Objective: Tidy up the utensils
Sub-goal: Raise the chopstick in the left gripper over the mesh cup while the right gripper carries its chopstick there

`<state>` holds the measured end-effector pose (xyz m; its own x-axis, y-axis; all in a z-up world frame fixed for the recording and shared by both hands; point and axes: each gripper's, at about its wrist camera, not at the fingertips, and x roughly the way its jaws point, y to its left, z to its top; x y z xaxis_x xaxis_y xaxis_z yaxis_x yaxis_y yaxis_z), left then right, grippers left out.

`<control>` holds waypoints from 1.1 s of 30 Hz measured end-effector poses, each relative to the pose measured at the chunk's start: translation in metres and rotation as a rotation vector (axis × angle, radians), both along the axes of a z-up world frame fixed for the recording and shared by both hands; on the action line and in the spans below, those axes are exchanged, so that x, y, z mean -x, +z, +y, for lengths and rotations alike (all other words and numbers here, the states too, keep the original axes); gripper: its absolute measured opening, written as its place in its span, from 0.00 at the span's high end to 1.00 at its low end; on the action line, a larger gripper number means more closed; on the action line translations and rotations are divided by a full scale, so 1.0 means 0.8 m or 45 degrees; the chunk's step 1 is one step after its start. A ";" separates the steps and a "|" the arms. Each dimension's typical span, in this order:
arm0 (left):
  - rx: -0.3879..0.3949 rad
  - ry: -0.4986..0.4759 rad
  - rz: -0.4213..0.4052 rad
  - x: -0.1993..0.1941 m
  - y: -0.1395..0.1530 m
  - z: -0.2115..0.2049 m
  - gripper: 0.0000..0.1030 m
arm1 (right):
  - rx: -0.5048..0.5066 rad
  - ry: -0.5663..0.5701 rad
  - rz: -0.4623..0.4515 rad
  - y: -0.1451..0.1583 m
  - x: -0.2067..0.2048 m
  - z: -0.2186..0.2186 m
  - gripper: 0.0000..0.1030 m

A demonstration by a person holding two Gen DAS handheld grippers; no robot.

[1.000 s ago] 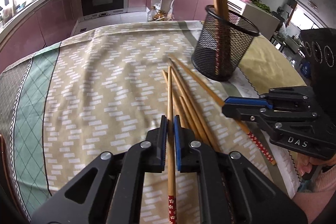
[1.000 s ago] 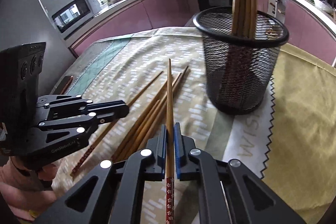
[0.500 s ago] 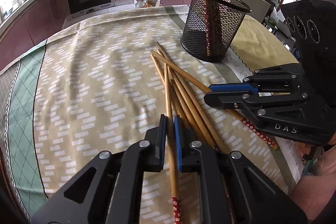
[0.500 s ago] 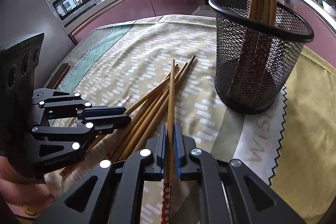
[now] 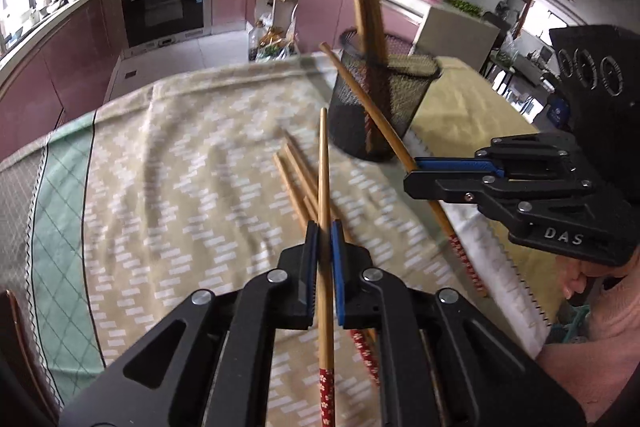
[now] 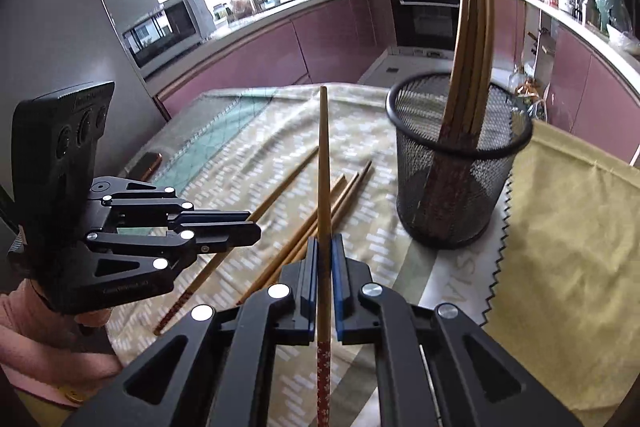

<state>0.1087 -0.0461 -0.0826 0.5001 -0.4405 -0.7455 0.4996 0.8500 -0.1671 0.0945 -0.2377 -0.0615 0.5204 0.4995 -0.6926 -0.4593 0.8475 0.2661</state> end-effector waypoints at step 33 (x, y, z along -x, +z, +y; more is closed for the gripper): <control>0.381 -0.041 -0.392 -0.048 0.211 -0.031 0.93 | -0.109 -0.208 -0.447 0.146 -0.022 -0.085 0.94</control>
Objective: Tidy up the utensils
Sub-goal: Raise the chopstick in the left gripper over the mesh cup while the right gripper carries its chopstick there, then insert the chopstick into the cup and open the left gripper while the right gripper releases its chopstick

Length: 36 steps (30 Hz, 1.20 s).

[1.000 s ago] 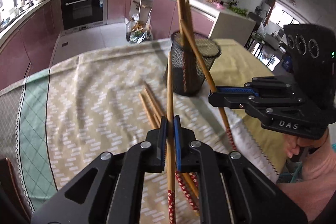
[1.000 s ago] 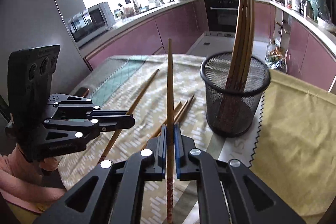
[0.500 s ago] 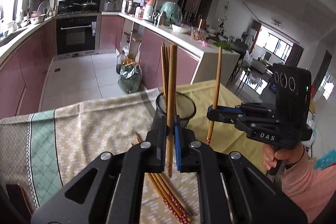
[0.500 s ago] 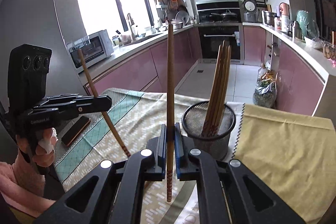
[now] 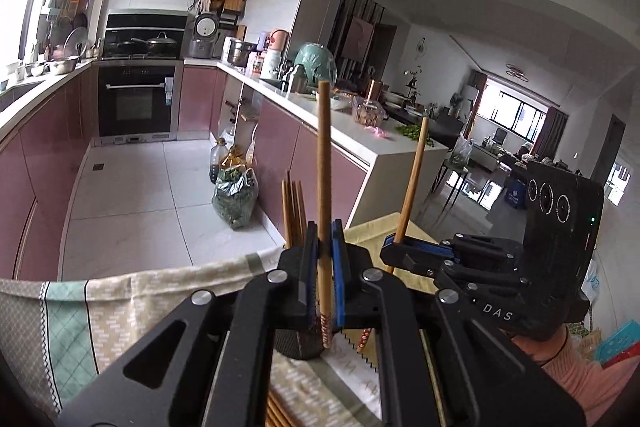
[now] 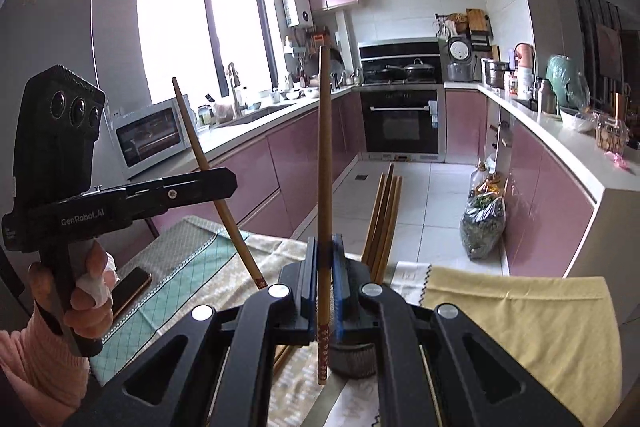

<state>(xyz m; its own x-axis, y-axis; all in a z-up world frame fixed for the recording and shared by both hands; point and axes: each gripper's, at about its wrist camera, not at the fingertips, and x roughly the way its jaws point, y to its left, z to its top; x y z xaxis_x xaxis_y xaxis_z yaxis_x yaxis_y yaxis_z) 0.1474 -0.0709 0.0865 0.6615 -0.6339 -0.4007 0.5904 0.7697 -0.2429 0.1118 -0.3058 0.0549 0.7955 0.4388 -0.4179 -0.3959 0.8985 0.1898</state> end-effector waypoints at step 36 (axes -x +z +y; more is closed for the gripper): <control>-0.339 -0.022 0.256 -0.119 -0.103 -0.089 0.92 | 0.061 -0.096 0.367 -0.105 -0.107 0.004 0.92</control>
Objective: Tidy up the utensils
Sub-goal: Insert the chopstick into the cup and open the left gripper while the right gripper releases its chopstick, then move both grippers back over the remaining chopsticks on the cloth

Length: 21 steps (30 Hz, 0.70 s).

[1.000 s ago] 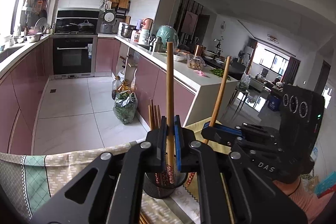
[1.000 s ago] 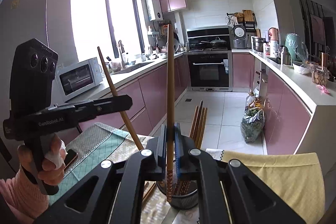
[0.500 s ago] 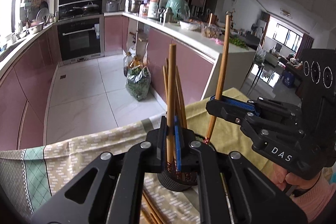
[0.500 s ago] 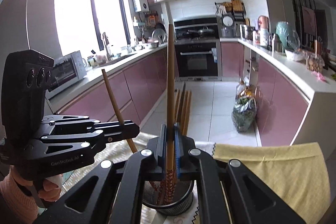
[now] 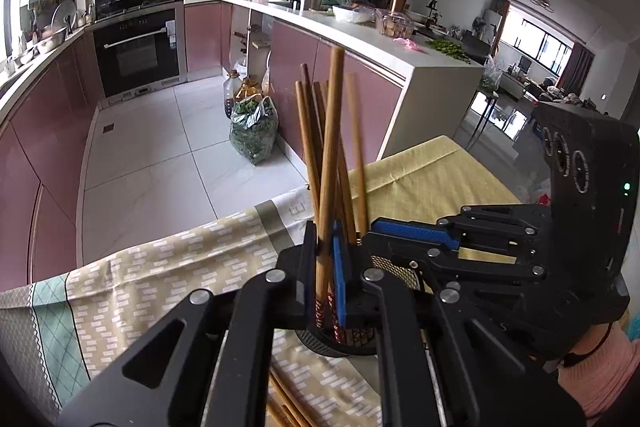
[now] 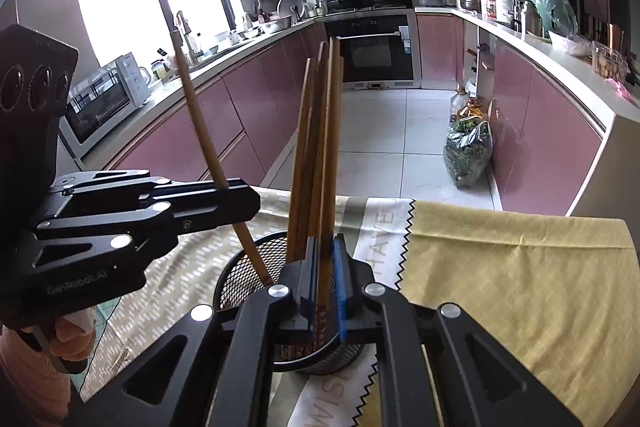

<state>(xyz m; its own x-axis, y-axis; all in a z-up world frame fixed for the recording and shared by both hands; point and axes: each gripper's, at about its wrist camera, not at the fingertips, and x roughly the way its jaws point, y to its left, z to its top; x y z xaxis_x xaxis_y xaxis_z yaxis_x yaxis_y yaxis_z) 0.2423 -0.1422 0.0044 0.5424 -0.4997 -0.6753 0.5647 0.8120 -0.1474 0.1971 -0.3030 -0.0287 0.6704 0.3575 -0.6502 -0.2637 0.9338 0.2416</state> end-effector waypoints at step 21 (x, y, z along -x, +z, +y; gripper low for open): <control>0.117 0.112 -0.109 0.075 -0.013 0.073 0.60 | -0.069 0.107 -0.181 0.032 0.084 0.007 0.66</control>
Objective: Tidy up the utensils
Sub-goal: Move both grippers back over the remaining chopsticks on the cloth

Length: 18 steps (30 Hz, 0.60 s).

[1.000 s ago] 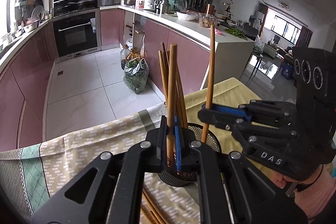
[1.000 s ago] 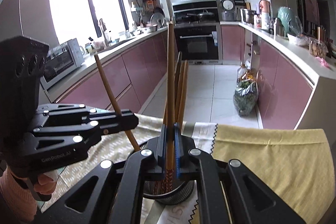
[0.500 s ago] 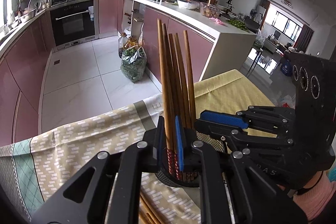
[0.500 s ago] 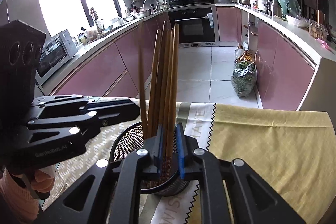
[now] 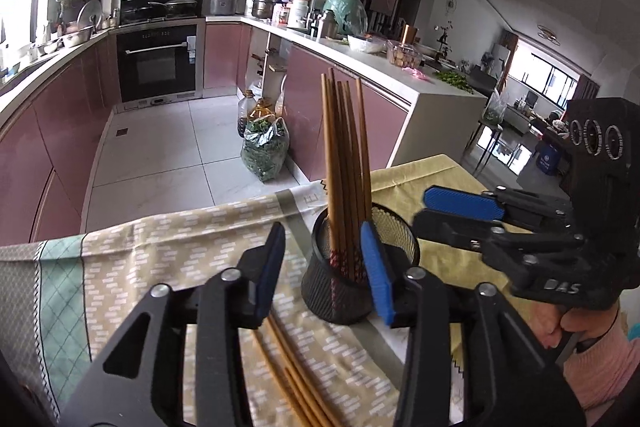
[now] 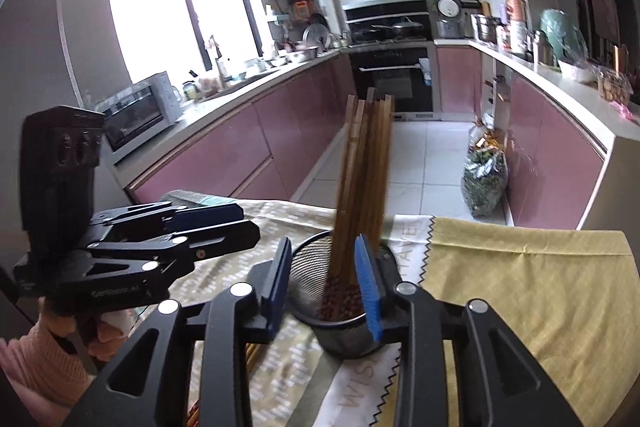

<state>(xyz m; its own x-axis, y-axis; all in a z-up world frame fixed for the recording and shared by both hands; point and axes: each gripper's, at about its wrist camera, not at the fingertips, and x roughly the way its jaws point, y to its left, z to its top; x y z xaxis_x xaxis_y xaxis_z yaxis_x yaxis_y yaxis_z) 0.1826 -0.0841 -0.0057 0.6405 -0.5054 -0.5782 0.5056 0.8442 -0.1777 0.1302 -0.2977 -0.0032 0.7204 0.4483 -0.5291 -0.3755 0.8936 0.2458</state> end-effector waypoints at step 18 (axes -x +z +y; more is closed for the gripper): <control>-0.117 0.084 0.254 0.090 -0.116 0.071 0.58 | 0.085 0.230 0.307 -0.106 0.058 0.088 0.63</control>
